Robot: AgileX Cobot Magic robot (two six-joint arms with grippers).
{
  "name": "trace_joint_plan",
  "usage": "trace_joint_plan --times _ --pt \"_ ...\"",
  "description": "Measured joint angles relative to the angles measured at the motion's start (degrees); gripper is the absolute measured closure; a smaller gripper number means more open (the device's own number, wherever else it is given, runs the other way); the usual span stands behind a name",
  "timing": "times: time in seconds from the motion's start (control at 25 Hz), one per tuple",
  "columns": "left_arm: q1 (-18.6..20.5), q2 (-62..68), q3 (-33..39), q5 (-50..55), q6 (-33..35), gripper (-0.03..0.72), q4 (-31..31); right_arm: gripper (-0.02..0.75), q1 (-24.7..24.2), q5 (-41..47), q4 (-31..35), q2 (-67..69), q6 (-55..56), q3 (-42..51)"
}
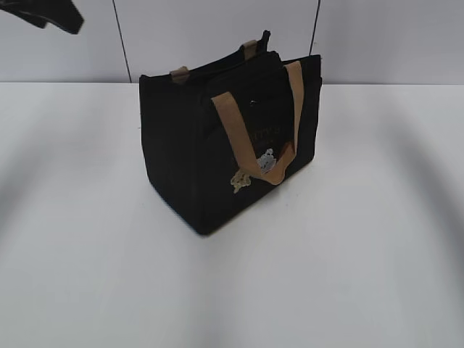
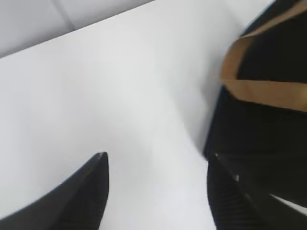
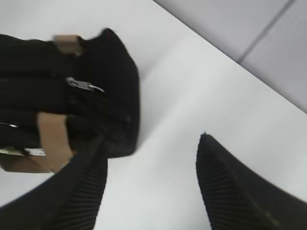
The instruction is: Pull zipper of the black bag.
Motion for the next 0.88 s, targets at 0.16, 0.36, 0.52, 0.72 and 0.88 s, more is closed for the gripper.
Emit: trace_joint_plan --times 0.16,0.36,0.52,0.72,0.88 --pt "0.00 -3.73 0.00 6.22 -14.75 0.211 15.81 0.290 0.00 0.00 -10.89 -4.78 10.53 0.00" --pt "1.18 -7.07 0.00 13.54 -21.26 0.212 20.67 0.307 0.00 0.04 -14.18 -12.72 21.86 2.08" --pt "1.99 -10.13 0.58 14.45 -22.99 0.222 20.91 0.358 0.00 -0.11 -14.26 -21.50 23.60 10.59" --pt "1.99 -19.13 8.81 14.46 -24.49 0.230 20.62 0.374 0.00 -0.18 -15.72 -34.84 23.81 29.52" --pt "1.99 -28.93 19.99 14.68 -24.54 0.230 20.62 0.374 0.00 -0.18 -18.63 -45.60 23.76 45.61"
